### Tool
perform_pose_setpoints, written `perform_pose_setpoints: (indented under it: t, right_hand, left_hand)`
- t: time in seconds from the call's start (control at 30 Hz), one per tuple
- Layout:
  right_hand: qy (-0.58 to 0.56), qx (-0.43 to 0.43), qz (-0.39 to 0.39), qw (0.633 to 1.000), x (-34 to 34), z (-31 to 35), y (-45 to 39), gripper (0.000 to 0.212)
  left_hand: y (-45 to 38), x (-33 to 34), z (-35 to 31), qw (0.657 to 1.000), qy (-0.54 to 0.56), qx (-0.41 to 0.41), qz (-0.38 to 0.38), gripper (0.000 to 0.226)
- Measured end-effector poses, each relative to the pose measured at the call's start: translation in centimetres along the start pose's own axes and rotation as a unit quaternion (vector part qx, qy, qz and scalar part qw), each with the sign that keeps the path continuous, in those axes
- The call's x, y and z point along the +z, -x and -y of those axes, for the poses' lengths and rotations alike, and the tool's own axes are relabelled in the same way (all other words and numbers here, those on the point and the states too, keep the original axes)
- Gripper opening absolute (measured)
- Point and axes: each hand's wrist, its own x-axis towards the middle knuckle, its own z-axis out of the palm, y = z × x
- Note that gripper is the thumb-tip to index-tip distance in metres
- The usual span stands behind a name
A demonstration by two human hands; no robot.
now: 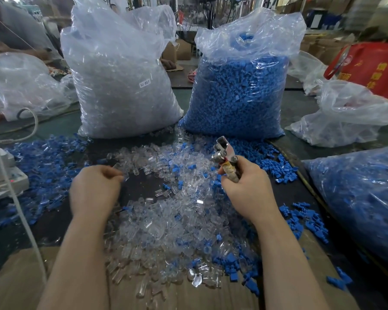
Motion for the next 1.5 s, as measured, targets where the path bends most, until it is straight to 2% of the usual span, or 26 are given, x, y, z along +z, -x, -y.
perform_pose_setpoints:
  t: [0.13, 0.4, 0.5, 0.67, 0.8, 0.93, 1.07, 1.13, 1.27, 1.37, 1.5]
  right_hand:
    - [0.014, 0.003, 0.000, 1.000, 0.2, -0.3, -0.2, 0.003]
    - [0.027, 0.008, -0.012, 1.000, 0.2, -0.6, -0.2, 0.003]
    - [0.029, 0.017, -0.020, 0.999, 0.1, -0.7, -0.2, 0.002]
    - [0.047, 0.022, -0.031, 0.998, 0.1, -0.8, -0.3, 0.003]
    - [0.074, 0.065, -0.029, 0.995, 0.1, -1.1, -0.6, 0.004]
    - [0.160, 0.120, -0.027, 0.979, -0.2, -1.6, -0.8, 0.014]
    - [0.233, 0.143, -0.018, 0.962, -0.1, -1.7, -0.5, 0.020]
    - [0.241, 0.150, -0.005, 0.959, -0.1, -1.5, -0.4, 0.016]
    - [0.260, 0.158, 0.050, 0.951, 0.2, -1.3, -0.2, 0.017]
    - [0.251, 0.152, 0.062, 0.954, 0.3, -1.3, -0.4, 0.016]
    - [0.244, 0.141, 0.077, 0.956, 0.4, -1.3, -0.6, 0.015]
  left_hand:
    - [-0.6, -0.5, 1.5, 0.994, -0.088, -0.059, -0.012, 0.009]
    - [-0.6, -0.9, 1.5, 0.986, -0.153, -0.061, -0.011, 0.026]
    - [-0.6, -1.0, 1.0, 0.991, -0.121, -0.051, -0.005, 0.023]
    - [-0.4, -0.1, 0.6, 0.994, -0.087, -0.029, 0.062, 0.023]
    - [-0.7, -0.1, 1.4, 0.986, -0.154, -0.030, 0.048, 0.034]
    - [-1.0, -0.2, 1.6, 0.974, -0.219, -0.033, 0.045, 0.037]
    - [-0.4, 0.4, -0.2, 0.984, -0.160, 0.015, 0.070, 0.028]
    - [0.5, 1.3, -1.4, 0.984, -0.114, 0.042, 0.127, 0.025]
    - [2.3, 3.3, -3.5, 0.958, -0.095, 0.102, 0.250, 0.035]
    - [3.3, 4.3, -4.3, 0.950, -0.076, 0.134, 0.271, 0.037]
    - [3.7, 4.8, -4.7, 0.952, -0.035, 0.135, 0.272, 0.023]
